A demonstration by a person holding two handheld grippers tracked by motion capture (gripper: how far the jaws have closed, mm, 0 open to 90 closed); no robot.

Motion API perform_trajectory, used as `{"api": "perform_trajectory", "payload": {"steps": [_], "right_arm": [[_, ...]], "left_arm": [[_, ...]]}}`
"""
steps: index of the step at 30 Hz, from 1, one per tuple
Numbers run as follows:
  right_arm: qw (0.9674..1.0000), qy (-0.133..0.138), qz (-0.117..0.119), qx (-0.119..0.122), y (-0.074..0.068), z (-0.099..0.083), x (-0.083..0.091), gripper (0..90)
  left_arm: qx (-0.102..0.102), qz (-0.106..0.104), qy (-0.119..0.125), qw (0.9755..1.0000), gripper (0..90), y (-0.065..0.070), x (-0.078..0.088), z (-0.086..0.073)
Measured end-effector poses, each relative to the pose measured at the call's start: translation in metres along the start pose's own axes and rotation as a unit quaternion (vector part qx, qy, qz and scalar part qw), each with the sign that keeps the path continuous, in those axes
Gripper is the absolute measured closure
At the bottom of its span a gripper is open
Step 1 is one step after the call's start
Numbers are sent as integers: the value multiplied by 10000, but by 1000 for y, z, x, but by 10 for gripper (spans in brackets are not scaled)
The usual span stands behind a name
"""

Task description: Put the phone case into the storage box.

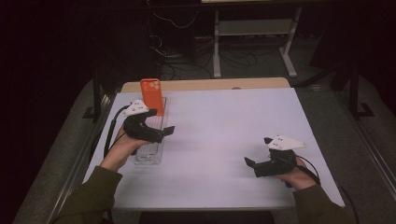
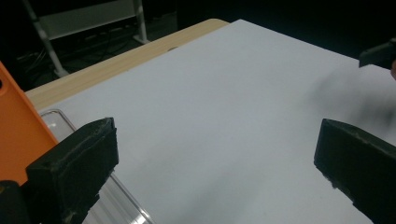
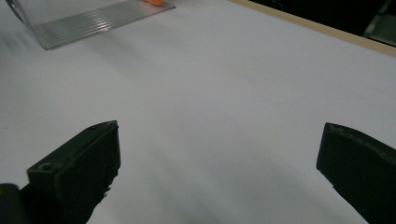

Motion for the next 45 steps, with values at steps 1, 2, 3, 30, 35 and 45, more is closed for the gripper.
{"api": "perform_trajectory", "payload": {"steps": [1, 2, 3, 30, 35, 45], "right_arm": [[10000, -3, 8, 30, 0, 1, 0, 0], [10000, 8, 34, 40, 0, 2, 0, 0], [10000, 29, 50, 48, 1, 3, 0, 0], [9996, 57, 264, 129, -4, 10, 0, 0], [9994, 137, 260, 199, -4, 12, 0, 0], [9993, 178, 294, 138, -5, 15, 1, 0]], "left_arm": [[13, -48, 6, 10000, 0, 2, 0, -3], [23, -73, 9, 10000, 0, 4, 0, -5], [-12, -89, 3, 10000, 0, 4, 1, -6], [172, -333, -118, 9992, 0, 18, 17, -55], [230, -395, -87, 9989, 0, 19, 18, -62], [279, -462, -69, 9985, 0, 17, 20, -70]]}}
Point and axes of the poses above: each handheld gripper's, and its own axes: x roughly backward along the jaws, z roughly out of its top, y roughly to its right, the point moved 5 cm from there along -x, roughly forward along the jaws, and after that the axes turned 9 degrees about x, right-handed, at the moved point
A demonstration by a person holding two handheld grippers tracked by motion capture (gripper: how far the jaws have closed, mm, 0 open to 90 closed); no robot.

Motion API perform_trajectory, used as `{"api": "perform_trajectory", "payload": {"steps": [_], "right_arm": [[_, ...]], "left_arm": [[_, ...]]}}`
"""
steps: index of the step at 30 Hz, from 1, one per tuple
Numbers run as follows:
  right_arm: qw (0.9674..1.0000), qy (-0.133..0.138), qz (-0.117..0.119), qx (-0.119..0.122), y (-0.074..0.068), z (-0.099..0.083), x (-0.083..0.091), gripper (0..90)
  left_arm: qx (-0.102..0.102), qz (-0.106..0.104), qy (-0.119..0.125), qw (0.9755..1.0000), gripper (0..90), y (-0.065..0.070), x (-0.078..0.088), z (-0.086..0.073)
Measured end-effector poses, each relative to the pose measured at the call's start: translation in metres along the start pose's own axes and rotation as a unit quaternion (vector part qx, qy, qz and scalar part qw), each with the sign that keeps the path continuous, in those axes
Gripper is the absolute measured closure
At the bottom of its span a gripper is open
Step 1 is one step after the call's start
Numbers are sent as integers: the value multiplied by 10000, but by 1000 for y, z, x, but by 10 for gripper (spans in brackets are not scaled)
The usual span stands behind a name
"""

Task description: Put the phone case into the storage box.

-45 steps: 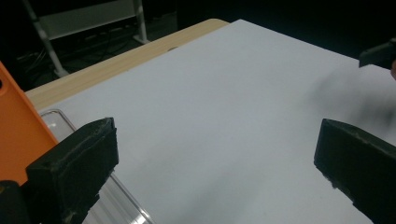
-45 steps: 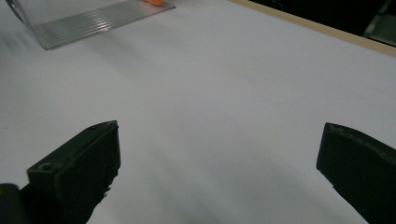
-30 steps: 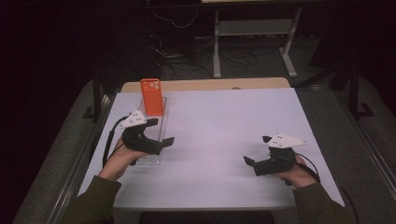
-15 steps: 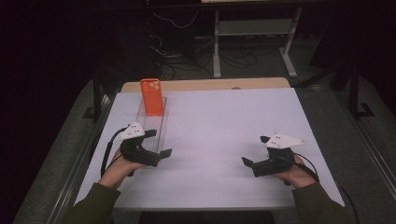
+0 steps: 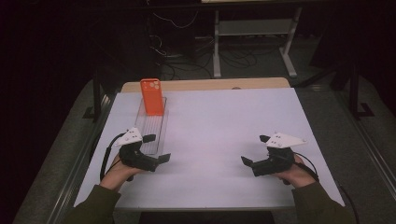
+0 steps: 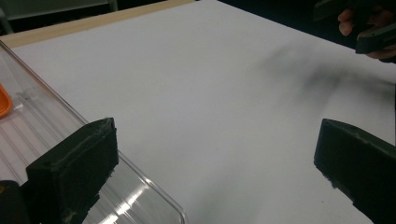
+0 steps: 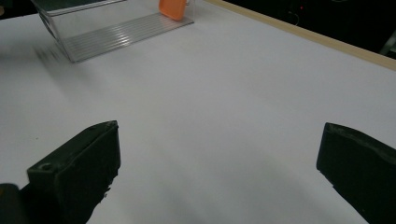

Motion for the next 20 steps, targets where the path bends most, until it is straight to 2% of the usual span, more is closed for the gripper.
{"api": "perform_trajectory", "payload": {"steps": [6, 20], "right_arm": [[10000, 20, 25, 36, -1, 2, 0, 0], [10000, 66, 34, 65, -2, 4, 0, 0]], "left_arm": [[-75, -7, -40, 10000, 0, 0, 0, -4], [-83, -24, -41, 10000, 0, 0, 0, -5]]}}
Point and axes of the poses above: each handheld gripper's, and its own axes: x roughly backward along the jaws, z roughly out of its top, y roughly to its right, the point moved 5 cm from there along -x, roughly forward along the jaws, and after that the axes turned 9 degrees about x, right-handed, at the moved point
